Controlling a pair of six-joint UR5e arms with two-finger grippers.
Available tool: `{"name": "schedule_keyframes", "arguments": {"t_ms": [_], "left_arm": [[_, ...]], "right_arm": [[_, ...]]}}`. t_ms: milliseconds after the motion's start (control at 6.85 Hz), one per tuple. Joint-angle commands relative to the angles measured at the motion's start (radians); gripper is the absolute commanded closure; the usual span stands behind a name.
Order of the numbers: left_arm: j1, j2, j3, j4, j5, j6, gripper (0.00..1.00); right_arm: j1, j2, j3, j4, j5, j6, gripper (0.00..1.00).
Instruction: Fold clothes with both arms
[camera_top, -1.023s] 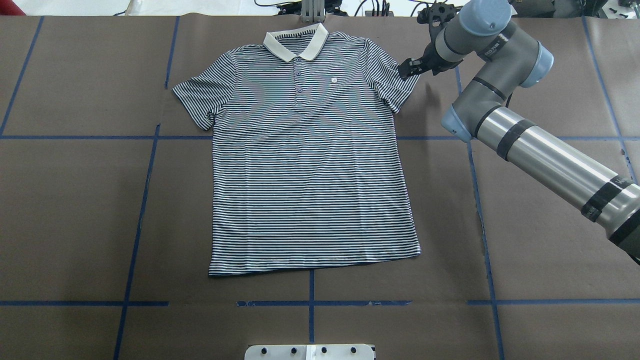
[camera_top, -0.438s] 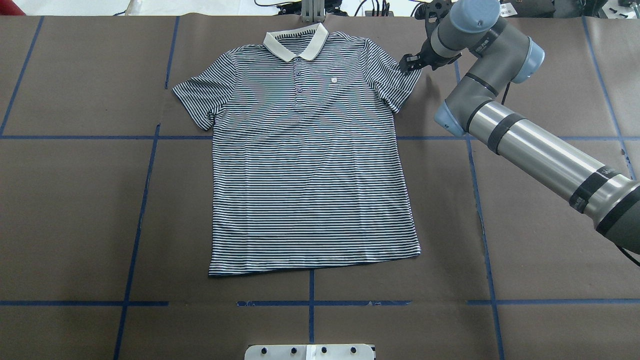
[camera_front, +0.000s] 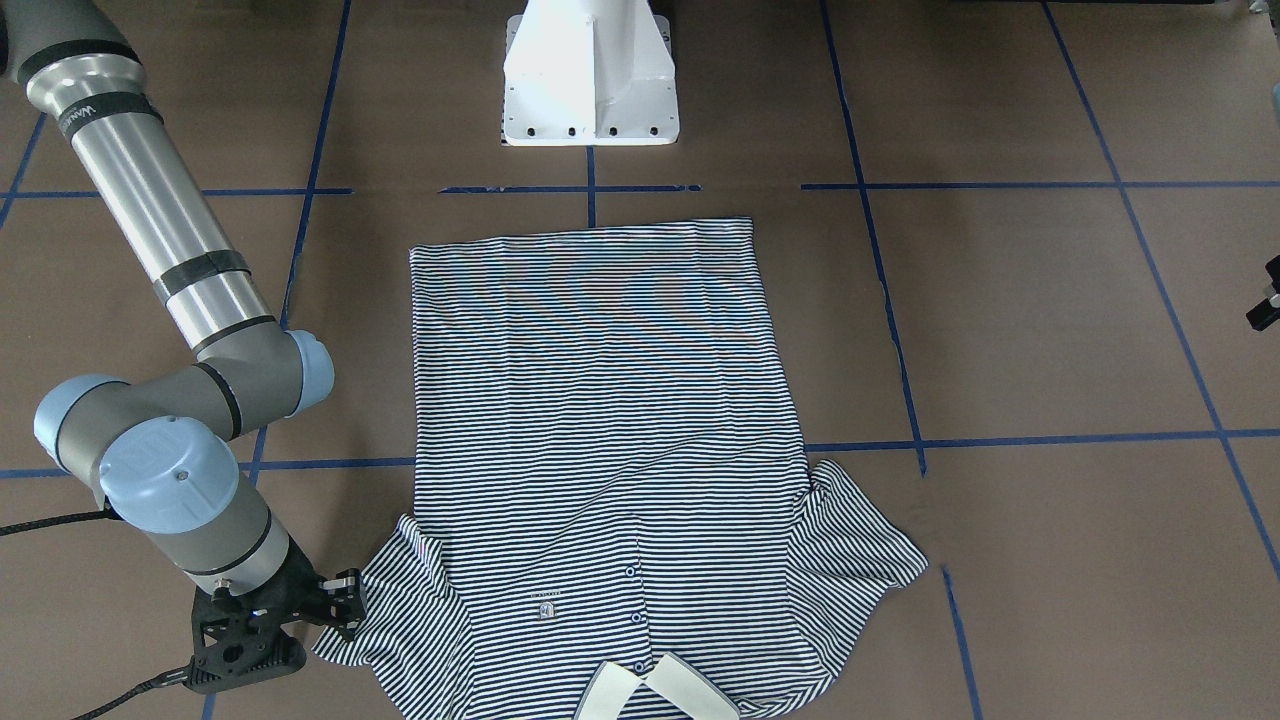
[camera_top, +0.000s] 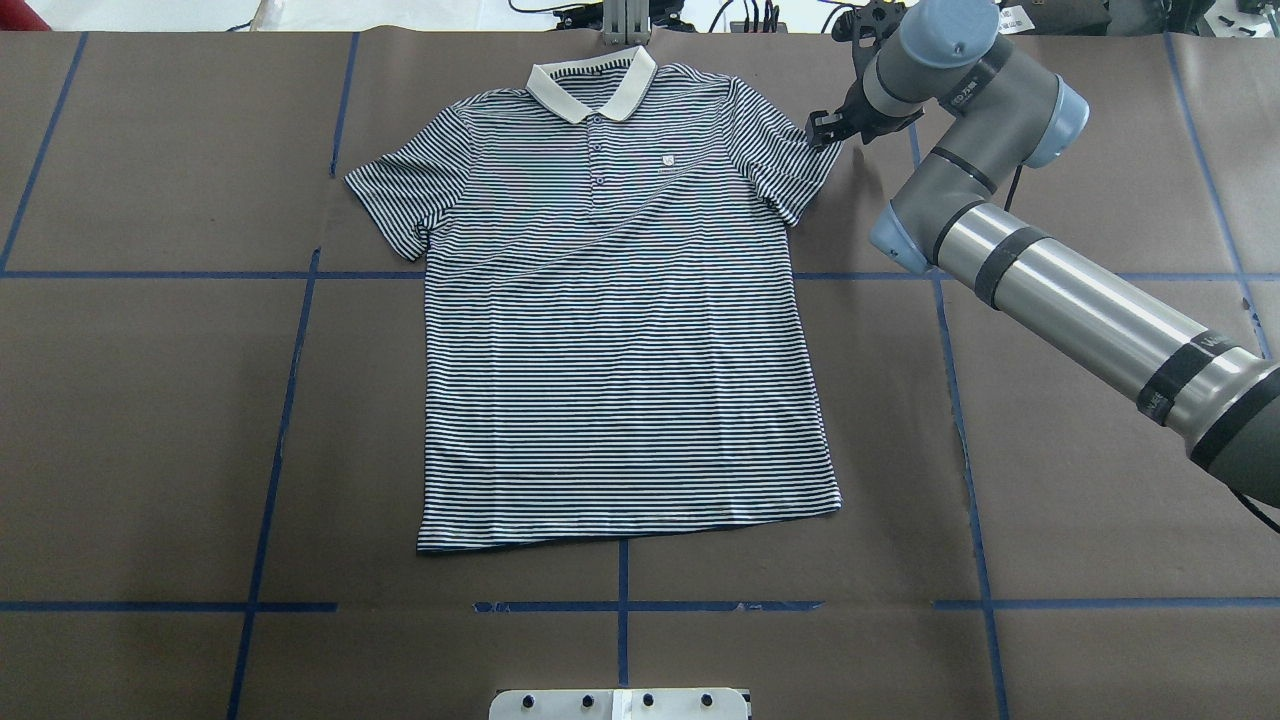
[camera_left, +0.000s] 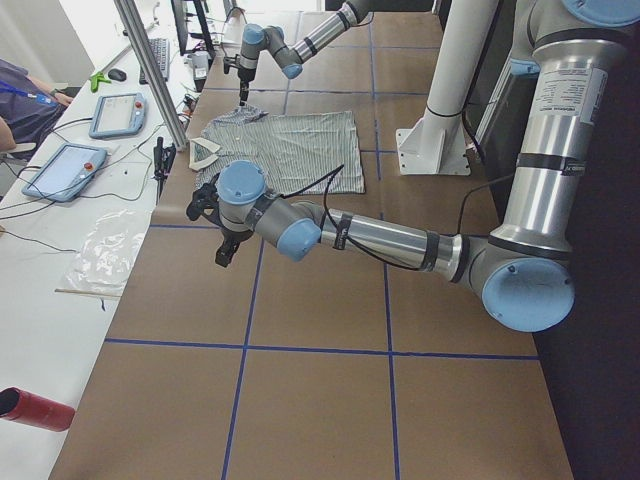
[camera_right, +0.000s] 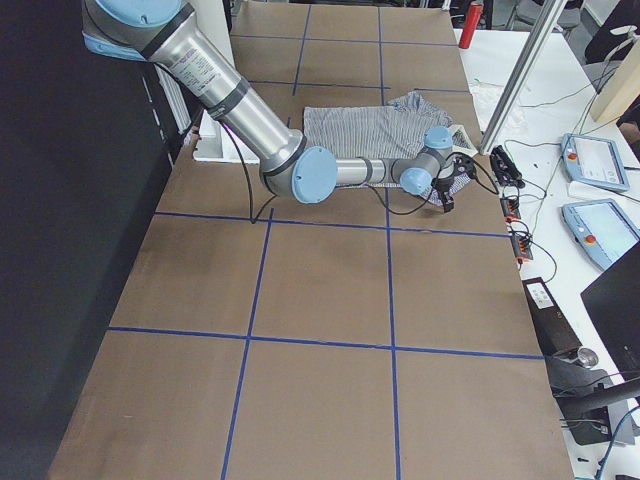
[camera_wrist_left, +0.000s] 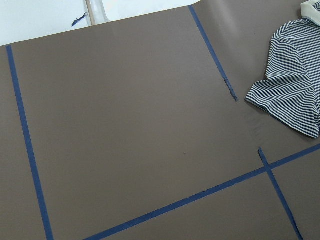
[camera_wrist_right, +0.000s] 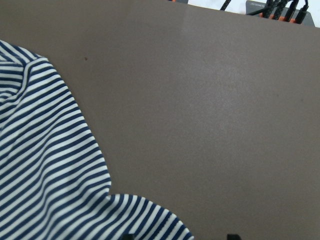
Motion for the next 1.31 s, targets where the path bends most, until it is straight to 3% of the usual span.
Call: {"name": "schedule_keyframes", "arguments": {"t_ms": [0, 146, 584, 1023, 1169], "left_arm": [[-0.001, -0.001, -0.002, -0.001, -0.002, 0.000, 0.00], [0.001, -0.003, 0.000, -0.001, -0.002, 0.000, 0.00], [0.001, -0.009, 0.000, 0.001, -0.002, -0.001, 0.00], [0.001, -0.011, 0.001, -0.001, -0.002, -0.001, 0.00], [0.001, -0.011, 0.006, -0.001, -0.002, 0.000, 0.00]], "right_arm": [[-0.002, 0.000, -0.004, -0.001, 0.000, -0.002, 0.81], [-0.002, 0.005, -0.004, -0.001, 0.000, -0.003, 1.00], [0.000, 0.015, 0.007, 0.000, 0.017, -0.002, 1.00], [0.002, -0.006, 0.199, -0.019, 0.112, 0.026, 1.00], [-0.012, -0.008, 0.284, -0.102, 0.112, 0.041, 1.00]]}}
